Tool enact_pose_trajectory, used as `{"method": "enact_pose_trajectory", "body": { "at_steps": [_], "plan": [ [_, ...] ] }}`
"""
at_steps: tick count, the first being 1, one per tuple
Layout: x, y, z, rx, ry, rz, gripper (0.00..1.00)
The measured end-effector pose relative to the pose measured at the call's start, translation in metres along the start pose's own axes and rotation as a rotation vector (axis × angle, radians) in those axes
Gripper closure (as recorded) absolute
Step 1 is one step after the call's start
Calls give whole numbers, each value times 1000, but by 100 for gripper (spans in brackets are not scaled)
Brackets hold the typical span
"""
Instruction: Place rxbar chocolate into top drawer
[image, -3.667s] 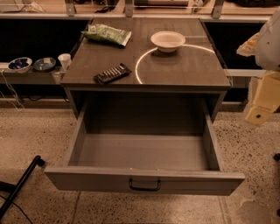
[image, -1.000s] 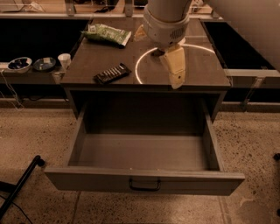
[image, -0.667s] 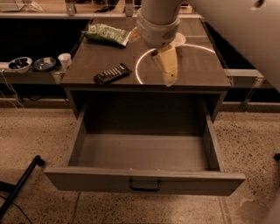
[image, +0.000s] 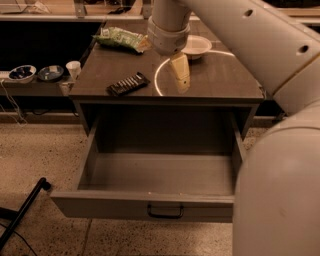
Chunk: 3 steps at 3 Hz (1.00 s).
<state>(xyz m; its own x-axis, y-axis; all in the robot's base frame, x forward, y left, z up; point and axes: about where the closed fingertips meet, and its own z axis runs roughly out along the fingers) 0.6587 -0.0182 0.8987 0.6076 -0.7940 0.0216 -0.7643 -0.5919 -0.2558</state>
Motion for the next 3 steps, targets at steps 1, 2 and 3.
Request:
{"method": "enact_pose_trajectory", "body": {
  "at_steps": [1, 2, 3],
  "plan": [
    [-15, -23, 20, 16, -114, -32, 0],
    [-39, -48, 37, -2, -202, -32, 0],
    [-52, -60, 51, -29, -243, -21, 0]
  ]
}}
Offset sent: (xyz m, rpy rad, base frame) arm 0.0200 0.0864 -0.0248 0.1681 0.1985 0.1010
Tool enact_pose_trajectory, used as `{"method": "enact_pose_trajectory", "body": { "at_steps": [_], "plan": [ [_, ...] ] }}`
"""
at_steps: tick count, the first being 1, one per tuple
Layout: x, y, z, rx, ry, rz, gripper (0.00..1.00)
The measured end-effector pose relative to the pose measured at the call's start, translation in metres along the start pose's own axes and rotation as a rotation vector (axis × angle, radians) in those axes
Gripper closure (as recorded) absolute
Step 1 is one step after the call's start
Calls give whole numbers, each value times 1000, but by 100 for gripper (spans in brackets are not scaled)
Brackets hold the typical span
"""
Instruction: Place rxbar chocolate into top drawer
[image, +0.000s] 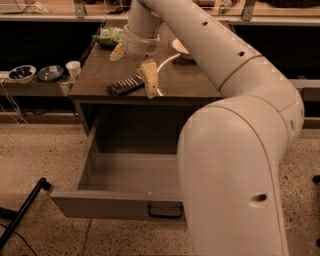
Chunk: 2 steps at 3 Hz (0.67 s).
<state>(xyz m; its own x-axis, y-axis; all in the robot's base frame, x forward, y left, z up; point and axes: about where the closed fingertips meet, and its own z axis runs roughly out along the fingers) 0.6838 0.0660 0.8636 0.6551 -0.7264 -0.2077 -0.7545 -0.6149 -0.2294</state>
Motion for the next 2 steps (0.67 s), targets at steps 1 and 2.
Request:
{"method": "enact_pose_trajectory", "body": {
  "at_steps": [1, 2],
  "plan": [
    [-5, -9, 18, -29, -18, 9, 0],
    [-3, -14, 35, -49, -15, 22, 3]
  ]
}}
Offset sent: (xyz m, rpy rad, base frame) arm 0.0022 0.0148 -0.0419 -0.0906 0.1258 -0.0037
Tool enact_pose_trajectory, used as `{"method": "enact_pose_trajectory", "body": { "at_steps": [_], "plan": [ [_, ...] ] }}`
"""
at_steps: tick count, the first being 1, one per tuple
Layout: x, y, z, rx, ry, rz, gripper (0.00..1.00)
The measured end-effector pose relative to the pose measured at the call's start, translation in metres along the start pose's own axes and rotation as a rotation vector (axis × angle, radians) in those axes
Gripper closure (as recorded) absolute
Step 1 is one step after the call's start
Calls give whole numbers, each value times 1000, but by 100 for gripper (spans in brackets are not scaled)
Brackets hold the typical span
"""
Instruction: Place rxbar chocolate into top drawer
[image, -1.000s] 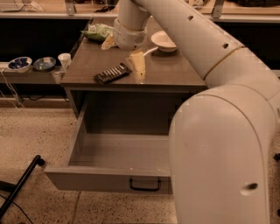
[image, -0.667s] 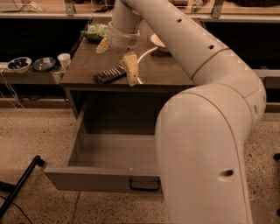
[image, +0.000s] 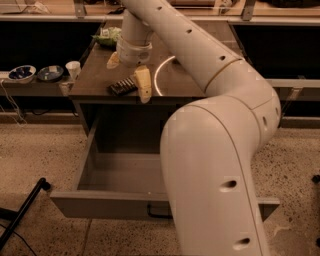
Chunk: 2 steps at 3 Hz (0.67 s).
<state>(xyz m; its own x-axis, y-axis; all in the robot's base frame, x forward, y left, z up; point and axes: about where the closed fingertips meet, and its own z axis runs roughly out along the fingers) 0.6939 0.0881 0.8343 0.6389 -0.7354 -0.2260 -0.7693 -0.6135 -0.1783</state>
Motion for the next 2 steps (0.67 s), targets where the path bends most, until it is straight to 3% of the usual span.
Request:
{"method": "enact_pose_trajectory", "body": {
  "at_steps": [1, 2],
  "plan": [
    [2, -3, 11, -13, 10, 13, 19],
    [5, -3, 12, -13, 11, 20, 29]
  ]
}}
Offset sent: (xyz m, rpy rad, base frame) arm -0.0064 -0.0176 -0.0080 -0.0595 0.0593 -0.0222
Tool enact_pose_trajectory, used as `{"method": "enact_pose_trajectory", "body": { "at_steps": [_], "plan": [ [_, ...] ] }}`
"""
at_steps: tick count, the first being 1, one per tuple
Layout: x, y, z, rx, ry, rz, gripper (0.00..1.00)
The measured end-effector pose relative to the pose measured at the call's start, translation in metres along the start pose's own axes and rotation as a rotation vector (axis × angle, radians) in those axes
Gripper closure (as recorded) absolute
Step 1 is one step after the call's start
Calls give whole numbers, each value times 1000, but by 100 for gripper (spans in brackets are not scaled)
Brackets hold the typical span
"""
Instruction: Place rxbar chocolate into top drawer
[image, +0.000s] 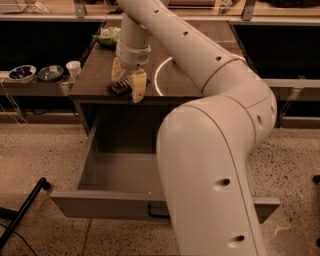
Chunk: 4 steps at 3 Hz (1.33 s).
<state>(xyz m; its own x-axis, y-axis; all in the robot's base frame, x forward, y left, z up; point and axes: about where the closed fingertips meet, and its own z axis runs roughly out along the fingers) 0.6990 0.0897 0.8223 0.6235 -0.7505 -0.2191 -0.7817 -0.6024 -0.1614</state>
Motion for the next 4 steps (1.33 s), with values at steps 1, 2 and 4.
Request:
{"method": "enact_pose_trajectory", "body": {
  "at_steps": [1, 2, 4],
  "plan": [
    [10, 3, -10, 17, 10, 22, 30],
    [20, -2, -26, 27, 52, 32, 29],
    [31, -22, -22, 30, 97, 41, 32]
  ]
}}
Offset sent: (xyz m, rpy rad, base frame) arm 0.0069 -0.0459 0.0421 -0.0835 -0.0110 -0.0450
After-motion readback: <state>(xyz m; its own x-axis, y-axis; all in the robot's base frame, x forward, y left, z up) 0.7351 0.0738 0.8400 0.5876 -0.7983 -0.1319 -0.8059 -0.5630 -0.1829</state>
